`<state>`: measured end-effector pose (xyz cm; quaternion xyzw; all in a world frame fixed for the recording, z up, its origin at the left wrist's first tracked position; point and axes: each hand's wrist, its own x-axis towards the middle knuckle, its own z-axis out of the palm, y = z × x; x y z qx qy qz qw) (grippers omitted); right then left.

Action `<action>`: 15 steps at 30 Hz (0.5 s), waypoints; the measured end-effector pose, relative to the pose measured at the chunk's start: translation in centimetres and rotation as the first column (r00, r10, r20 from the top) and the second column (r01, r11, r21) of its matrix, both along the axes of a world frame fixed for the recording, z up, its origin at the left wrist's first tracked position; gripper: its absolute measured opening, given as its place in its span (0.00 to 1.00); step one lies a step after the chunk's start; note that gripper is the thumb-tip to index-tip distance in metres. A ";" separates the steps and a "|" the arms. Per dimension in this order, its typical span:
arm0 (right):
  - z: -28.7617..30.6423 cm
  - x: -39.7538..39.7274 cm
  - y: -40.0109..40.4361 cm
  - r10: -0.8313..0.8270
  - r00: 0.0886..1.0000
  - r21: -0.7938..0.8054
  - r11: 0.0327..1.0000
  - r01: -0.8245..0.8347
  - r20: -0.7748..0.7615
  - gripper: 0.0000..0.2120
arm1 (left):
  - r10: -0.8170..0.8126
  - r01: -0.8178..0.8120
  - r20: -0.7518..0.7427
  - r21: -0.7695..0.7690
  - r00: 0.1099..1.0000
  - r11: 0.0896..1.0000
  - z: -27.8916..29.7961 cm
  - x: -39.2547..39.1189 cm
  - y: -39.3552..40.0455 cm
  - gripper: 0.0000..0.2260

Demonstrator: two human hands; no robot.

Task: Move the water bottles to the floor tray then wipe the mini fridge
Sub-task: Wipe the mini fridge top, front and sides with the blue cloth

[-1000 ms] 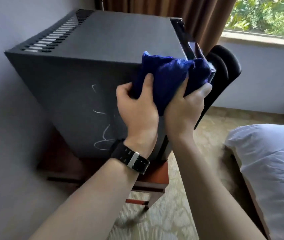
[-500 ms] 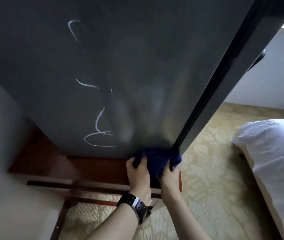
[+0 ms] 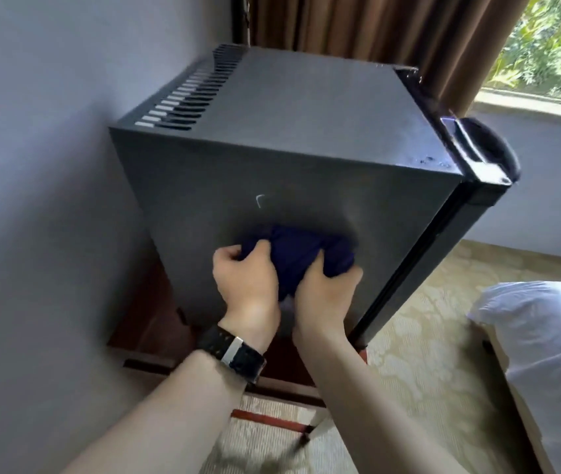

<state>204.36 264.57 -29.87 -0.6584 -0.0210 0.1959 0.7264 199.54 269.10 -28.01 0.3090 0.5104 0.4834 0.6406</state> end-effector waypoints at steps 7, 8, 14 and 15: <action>15.0 -1.9 2.1 0.087 0.995 0.242 0.968 -0.071 -0.056 0.12 | 0.008 -0.025 0.183 0.094 0.983 0.995 15.1 -2.6 1.9 0.11; 16.2 -2.0 2.2 0.103 0.993 0.253 0.964 -0.086 -0.052 0.12 | -0.007 -0.013 0.190 0.104 0.982 0.994 16.3 -2.9 2.1 0.12; 12.9 -2.7 2.2 0.065 0.997 0.279 0.958 -0.070 0.028 0.11 | -0.030 -0.006 0.149 0.238 0.988 0.971 12.9 -3.5 2.5 0.09; 10.8 -2.9 2.1 0.048 0.998 0.290 0.955 -0.057 0.038 0.09 | -0.005 -0.027 0.133 0.239 0.991 0.971 10.8 -3.5 2.3 0.08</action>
